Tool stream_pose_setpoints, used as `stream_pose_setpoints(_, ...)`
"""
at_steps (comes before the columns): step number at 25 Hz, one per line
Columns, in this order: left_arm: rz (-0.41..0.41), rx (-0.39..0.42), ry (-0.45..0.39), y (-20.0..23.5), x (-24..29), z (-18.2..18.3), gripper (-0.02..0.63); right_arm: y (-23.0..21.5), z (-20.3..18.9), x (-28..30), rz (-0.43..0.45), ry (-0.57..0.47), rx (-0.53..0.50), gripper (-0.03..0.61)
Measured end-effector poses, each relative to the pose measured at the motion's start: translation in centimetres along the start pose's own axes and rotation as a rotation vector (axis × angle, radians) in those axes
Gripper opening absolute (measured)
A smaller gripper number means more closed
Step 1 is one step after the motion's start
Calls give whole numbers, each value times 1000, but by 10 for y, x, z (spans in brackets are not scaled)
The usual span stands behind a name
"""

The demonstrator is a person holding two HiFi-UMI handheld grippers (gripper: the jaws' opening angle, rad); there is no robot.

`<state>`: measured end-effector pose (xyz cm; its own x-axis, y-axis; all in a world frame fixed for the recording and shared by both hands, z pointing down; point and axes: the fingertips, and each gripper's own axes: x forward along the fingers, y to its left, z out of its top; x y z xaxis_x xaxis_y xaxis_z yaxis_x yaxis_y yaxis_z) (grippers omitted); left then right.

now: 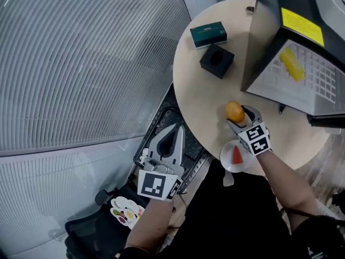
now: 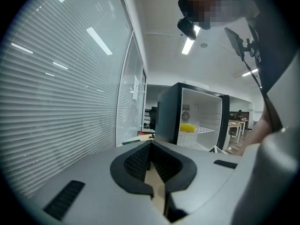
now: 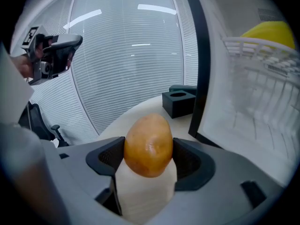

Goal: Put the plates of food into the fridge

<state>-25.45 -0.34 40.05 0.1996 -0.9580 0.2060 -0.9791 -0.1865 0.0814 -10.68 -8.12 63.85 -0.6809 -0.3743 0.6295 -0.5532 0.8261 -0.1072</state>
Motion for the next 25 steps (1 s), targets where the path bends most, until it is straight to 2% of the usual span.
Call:
stream_pose_setpoints(16,-144,58,-79,-47,17,43,3,-23,38,-87,-98,-105,-4,335)
stream_pose_setpoints(25,-243,41,-131,-74,38,62,3,-49,58,-149,-229,-177,23,334)
